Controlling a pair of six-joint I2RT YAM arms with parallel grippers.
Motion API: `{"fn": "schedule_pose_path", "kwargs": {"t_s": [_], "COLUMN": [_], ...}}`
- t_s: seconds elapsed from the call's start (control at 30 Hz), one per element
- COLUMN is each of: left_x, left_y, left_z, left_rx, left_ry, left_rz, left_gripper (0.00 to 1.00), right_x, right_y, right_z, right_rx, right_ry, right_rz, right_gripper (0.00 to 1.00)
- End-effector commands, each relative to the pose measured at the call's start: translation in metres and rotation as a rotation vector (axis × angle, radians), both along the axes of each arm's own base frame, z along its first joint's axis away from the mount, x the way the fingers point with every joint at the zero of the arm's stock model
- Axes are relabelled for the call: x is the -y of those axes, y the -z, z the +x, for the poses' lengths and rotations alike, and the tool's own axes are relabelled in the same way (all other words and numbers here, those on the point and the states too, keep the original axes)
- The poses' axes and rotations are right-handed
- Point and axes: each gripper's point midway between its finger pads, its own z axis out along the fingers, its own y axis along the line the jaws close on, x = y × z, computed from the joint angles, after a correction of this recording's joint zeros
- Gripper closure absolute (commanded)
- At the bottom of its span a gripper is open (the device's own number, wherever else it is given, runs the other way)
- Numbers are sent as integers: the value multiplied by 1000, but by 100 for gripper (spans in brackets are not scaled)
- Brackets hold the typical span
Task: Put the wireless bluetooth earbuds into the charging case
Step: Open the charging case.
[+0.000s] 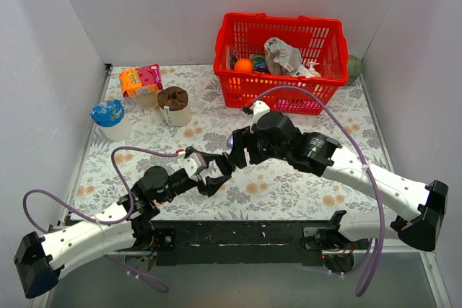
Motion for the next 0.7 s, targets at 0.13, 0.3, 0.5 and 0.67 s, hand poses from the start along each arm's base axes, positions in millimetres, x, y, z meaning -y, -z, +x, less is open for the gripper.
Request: {"fn": "schedule_pose_path", "kwargs": {"t_s": [0.13, 0.3, 0.5, 0.67], "left_x": [-3, -2, -1, 1], "left_y": [-36, -33, -33, -34], "left_z": [1, 1, 2, 3], "left_rx": [68, 62, 59, 61], "left_ry": [-14, -12, -14, -9], "left_rz": [-84, -77, -71, -71], "left_gripper": [100, 100, 100, 100], "right_x": [9, -6, -20, -23], "right_y": [-34, -64, -52, -32], "right_z": [5, -10, -15, -12], "right_rx": [75, 96, 51, 11], "right_ry": [16, -106, -182, -176], "right_rz": [171, 272, 237, 181], "right_gripper": [23, 27, 39, 41]}}
